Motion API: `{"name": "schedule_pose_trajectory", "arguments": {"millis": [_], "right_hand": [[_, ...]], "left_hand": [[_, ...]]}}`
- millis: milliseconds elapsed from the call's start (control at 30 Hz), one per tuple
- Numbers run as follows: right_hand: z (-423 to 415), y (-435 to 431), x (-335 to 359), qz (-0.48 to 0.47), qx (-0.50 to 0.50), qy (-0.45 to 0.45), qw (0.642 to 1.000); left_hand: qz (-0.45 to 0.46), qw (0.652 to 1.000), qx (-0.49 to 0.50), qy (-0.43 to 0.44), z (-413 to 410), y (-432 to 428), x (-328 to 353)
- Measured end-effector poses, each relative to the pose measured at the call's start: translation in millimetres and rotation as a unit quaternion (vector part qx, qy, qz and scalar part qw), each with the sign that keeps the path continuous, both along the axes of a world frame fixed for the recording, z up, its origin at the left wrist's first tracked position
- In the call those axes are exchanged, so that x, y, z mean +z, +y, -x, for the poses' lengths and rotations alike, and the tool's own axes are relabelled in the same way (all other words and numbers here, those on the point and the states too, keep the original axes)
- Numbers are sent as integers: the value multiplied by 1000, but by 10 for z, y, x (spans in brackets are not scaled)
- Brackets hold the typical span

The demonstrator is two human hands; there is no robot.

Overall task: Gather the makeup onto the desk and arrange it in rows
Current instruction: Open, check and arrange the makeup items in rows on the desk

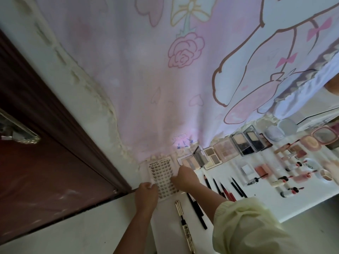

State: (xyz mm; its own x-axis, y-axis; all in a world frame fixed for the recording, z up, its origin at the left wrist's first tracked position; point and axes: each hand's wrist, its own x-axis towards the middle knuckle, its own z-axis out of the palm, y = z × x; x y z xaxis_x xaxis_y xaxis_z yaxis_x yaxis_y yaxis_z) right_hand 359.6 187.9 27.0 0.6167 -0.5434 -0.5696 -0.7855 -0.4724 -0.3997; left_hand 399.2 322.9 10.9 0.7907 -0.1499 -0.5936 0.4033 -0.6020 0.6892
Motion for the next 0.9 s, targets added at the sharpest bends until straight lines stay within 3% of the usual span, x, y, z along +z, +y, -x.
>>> {"name": "schedule_pose_trajectory", "arguments": {"millis": [200, 333, 400, 500, 600, 900], "right_hand": [[-21, 14, -29, -27, -47, -24, 998], [-51, -68, 60, -44, -53, -47, 997], [-47, -132, 154, -83, -67, -59, 993], [59, -225, 407, -213, -142, -86, 963], [221, -304, 720, -315, -164, -96, 930], [601, -471, 1362, -400, -134, -173, 890]], "left_hand": [[16, 997, 22, 67, -168, -47, 30], [59, 996, 25, 66, -229, 34, 98], [104, 988, 43, 108, -277, 86, 187], [183, 956, 78, 213, -306, 179, 373], [225, 937, 50, 261, -284, 247, 554], [285, 919, -50, 268, -81, 208, 1171]]}}
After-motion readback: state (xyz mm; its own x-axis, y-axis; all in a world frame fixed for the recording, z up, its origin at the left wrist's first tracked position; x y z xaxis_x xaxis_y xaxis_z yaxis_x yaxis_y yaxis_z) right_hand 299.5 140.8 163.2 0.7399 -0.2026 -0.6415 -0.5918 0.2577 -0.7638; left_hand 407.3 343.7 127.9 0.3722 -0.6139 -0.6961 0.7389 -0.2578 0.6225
